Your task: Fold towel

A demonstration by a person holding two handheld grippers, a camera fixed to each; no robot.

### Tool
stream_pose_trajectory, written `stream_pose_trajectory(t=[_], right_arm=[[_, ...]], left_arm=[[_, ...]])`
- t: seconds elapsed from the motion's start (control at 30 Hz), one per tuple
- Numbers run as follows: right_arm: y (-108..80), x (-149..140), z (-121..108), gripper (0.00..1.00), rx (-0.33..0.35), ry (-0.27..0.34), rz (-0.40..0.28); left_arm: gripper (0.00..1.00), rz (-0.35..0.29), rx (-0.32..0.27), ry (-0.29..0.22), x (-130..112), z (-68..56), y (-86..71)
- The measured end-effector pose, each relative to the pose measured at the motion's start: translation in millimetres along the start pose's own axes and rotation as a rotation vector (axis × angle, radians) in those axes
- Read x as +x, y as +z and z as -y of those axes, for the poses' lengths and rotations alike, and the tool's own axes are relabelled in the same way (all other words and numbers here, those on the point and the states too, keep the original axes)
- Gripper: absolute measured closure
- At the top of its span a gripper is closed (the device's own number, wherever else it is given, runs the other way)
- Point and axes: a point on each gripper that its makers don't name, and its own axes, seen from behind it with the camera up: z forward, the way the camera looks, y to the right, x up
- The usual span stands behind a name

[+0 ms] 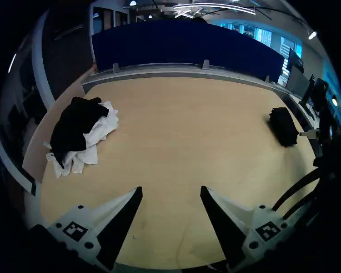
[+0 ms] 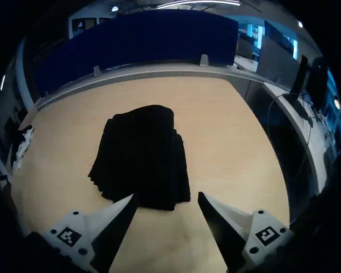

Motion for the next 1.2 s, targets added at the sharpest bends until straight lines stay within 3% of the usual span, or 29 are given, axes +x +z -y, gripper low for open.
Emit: stream_pose_trajectory(t=[0.4,0.8,1.07,1.2], right_arm=[[-16.0,28.5,28.8,0.00,0.028,-0.013,-0.101],[-71.5,98.3,88.9,0.00,0.087,-0.015,-0.440],[-119.8,133.8,113.7,0.00,0.052,-0.025,-0.661],[-133.0,138.9,121.5,0.00,0.033,-0.034,-0.708]], left_arm=[[0.05,-0.014,-0.009,0.000,3.7,1.0,0.3],[0.05,-0.029,-0.027,0.011,10.1,-1.9,3.0],[0.06,-0.049,-0.042,0.009,18.7,-7.1,7.8],[0.05,-0.066,-0.048,0.006,24.9,-8.7,11.3]])
